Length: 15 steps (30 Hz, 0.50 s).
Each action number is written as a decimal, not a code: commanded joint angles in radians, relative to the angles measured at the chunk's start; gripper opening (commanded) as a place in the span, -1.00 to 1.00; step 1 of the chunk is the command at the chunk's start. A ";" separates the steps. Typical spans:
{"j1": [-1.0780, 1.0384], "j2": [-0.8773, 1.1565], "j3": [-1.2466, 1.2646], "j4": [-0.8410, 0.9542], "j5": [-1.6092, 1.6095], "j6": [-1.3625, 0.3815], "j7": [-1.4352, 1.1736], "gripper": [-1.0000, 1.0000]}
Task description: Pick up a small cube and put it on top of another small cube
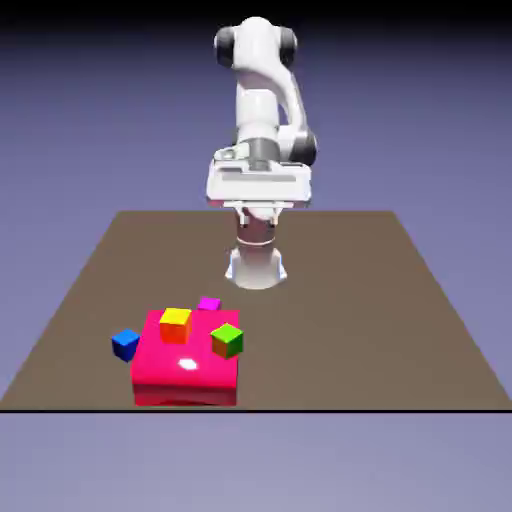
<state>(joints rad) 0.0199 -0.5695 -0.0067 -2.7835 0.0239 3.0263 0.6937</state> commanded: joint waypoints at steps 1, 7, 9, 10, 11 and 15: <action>-0.003 0.030 -0.029 0.018 0.040 -0.044 -0.021 0.00; -0.022 0.212 -0.202 0.124 0.281 -0.304 -0.145 0.00; -0.034 0.277 -0.259 0.145 0.353 -0.391 -0.159 0.00; -0.044 0.313 -0.288 0.145 0.382 -0.435 -0.146 0.00; -0.055 0.349 -0.318 0.145 0.410 -0.478 -0.132 0.00; -0.095 0.492 -0.434 0.145 0.526 -0.652 -0.079 0.00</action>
<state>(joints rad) -0.0815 -0.0775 -0.4405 -2.6386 0.5499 2.3740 0.6147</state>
